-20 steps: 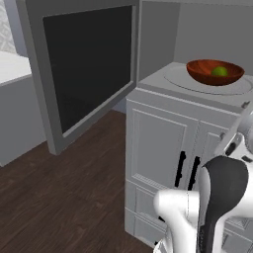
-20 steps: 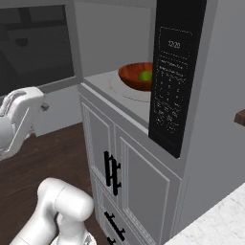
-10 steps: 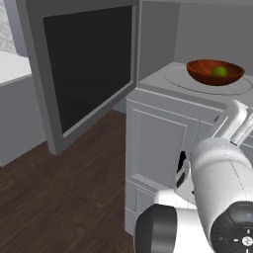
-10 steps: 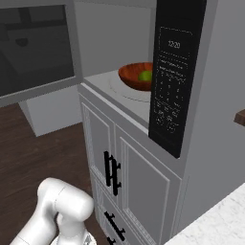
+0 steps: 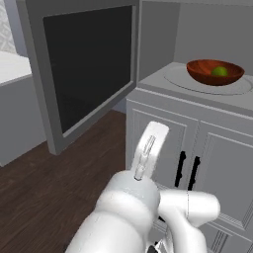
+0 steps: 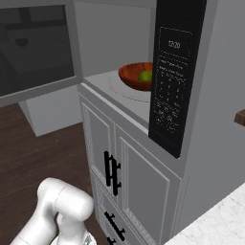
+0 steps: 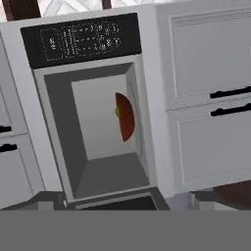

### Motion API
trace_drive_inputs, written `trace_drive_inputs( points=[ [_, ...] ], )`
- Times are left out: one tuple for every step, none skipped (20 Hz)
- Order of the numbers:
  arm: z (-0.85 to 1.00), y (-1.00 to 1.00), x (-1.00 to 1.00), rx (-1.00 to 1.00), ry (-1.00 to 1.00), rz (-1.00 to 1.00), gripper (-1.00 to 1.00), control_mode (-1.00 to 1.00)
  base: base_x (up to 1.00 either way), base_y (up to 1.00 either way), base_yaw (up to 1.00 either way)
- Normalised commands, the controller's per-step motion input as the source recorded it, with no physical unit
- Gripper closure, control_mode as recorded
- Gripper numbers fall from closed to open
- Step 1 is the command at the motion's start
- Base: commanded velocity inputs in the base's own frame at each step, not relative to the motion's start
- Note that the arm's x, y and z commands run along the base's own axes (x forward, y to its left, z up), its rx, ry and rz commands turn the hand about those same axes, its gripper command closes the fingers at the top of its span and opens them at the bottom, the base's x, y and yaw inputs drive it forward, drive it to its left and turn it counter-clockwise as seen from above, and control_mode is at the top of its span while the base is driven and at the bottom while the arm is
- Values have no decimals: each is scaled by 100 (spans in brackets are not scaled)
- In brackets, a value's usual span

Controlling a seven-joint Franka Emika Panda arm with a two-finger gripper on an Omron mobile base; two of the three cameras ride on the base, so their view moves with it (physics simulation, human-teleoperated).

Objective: Pick the lime from the sink and place it in the bowl. Then pick the bowl and place it in the microwave. Then close the microwave door and press the start button.

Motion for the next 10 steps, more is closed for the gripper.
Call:
trace_drive_inputs(
  points=[
    [-69,83,24,-11,-13,-11,-100,-100,0,0,0],
    [-64,81,35,-9,-10,-10,-100,-100,0,0,0],
    [-62,81,36,-6,-15,-10,-100,-100,0,0,0],
    [-59,76,47,-5,-15,-9,-100,-100,0,0,0],
    [-64,76,55,-2,-13,-7,-100,-100,0,0,0],
    [-65,76,56,-1,-11,-6,-100,-100,0,0,0],
    [-69,79,52,0,-6,-6,-100,-100,0,0,0],
    [-73,79,59,0,-4,-6,-100,-100,0,0,0],
    [-76,79,59,0,-4,-6,-100,-100,0,0,0],
    [-73,73,59,0,-4,-5,-100,-100,0,0,0]
  ],
)
